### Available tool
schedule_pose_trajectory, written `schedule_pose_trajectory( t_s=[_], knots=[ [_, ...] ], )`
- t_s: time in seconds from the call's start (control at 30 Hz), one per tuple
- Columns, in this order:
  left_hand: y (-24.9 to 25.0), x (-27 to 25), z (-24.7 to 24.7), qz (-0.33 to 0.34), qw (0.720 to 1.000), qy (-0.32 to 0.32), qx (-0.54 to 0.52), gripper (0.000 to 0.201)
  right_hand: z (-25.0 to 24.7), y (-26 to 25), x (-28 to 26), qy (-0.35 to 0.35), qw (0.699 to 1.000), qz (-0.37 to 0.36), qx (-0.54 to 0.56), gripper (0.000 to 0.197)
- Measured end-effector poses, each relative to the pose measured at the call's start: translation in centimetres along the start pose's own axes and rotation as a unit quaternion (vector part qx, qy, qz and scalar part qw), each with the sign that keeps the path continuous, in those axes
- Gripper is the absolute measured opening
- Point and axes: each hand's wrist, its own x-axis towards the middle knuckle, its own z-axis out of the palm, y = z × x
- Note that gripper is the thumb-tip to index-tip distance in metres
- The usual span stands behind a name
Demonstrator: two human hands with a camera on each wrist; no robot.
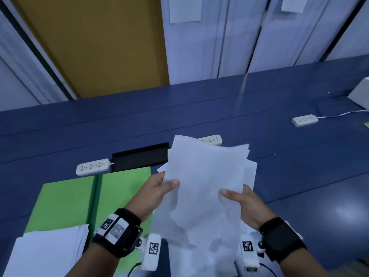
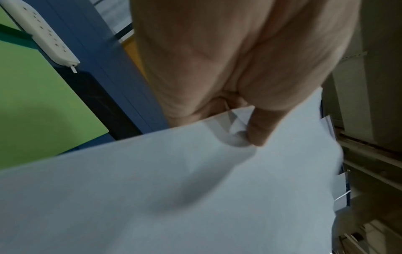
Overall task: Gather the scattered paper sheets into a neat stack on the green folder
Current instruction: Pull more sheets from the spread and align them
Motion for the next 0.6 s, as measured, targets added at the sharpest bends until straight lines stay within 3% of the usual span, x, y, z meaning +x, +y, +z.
schedule_pose_trajectory(
  t_s=[0.07,0.17,0.27,0.47,0.6],
  knots=[
    [-0.4,0.6,0.9,0.017,0.998,0.063,-0.008,0.024,0.4,-0.8,0.1,0.048,0.997,-0.046,-0.035,0.029],
    [-1.1,1.1,2.4,0.035,0.994,0.103,-0.029,0.024,1.4,-1.5,0.4,0.094,0.988,-0.102,-0.069,0.023],
    [-2.1,1.8,3.2,0.042,0.988,0.149,-0.023,0.032,2.3,-1.5,0.5,0.089,0.987,-0.125,-0.048,0.026],
    [-2.7,2.5,4.4,0.034,0.983,0.178,0.005,0.033,1.4,-0.6,1.1,0.098,0.985,-0.121,-0.070,0.023],
    [-1.7,2.4,4.8,0.065,0.979,0.194,0.002,0.020,0.1,-1.1,1.2,0.114,0.983,-0.139,-0.050,0.018]
  ],
)
